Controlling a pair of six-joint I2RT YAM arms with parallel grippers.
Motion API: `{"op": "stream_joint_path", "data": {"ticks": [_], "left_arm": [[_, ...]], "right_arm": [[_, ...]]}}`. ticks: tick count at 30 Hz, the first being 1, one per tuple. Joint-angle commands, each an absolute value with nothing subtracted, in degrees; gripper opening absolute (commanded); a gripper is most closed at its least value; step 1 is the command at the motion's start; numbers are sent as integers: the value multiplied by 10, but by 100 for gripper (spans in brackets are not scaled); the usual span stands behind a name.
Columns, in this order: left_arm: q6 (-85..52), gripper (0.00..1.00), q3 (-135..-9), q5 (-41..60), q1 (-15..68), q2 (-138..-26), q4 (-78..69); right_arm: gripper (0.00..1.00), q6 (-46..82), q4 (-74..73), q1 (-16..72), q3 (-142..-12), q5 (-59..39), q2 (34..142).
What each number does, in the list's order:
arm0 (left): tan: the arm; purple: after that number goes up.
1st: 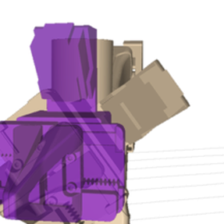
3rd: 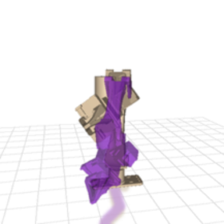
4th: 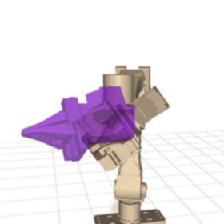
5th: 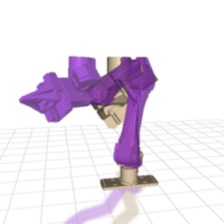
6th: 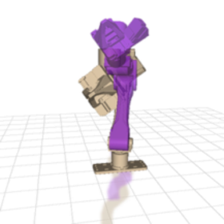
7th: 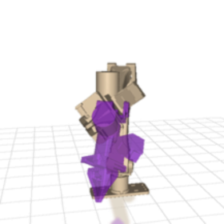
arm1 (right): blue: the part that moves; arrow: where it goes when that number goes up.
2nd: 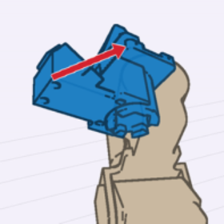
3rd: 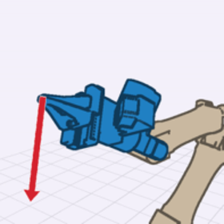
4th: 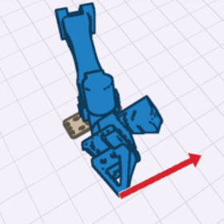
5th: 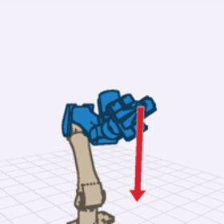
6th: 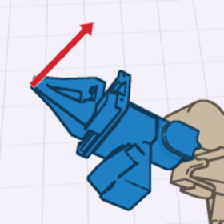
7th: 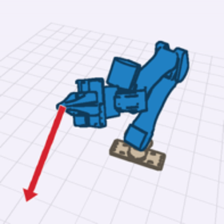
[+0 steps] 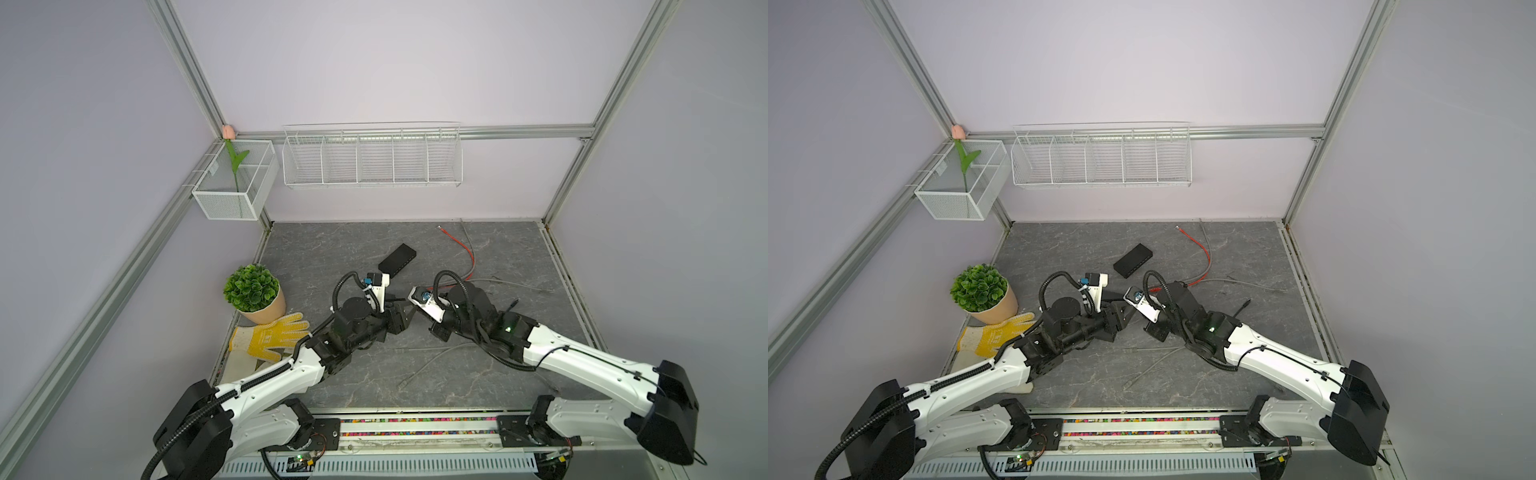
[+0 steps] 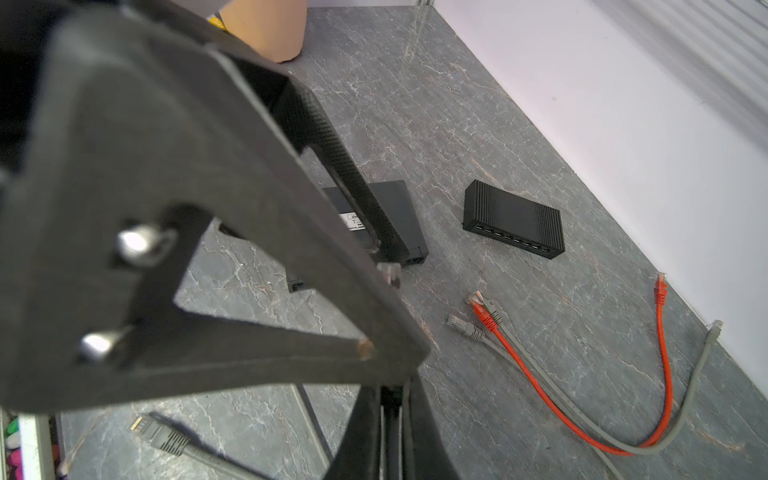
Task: Insert the plug into the switch port
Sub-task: 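Lift the black plug with the right gripper while the left arm rises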
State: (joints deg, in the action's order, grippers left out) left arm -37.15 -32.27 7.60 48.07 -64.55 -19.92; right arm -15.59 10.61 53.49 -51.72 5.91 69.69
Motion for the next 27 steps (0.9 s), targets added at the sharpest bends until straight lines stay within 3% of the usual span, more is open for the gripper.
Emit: {"op": "stream_joint_path", "data": {"ticks": [1,5,11,14,18,21,27], "left_arm": [[-373,48,-348,82,485,-656,-220],[-375,32,-350,89,485,-664,-226],[-370,0,-355,93,485,-669,-218],[-362,0,-349,100,485,-664,-225],[-332,0,-344,113,485,-642,-222],[-297,0,-328,136,485,-613,-237],[-253,0,-295,209,485,-575,-303]], "right_arm": [[7,-151,91,540,-507,48,687],[7,-150,91,541,-507,54,690],[7,-149,91,541,-489,65,681],[12,-147,93,541,-489,67,673],[42,-137,143,541,-497,58,633],[56,-121,159,540,-479,34,567],[70,-123,169,533,-453,-83,456]]}}
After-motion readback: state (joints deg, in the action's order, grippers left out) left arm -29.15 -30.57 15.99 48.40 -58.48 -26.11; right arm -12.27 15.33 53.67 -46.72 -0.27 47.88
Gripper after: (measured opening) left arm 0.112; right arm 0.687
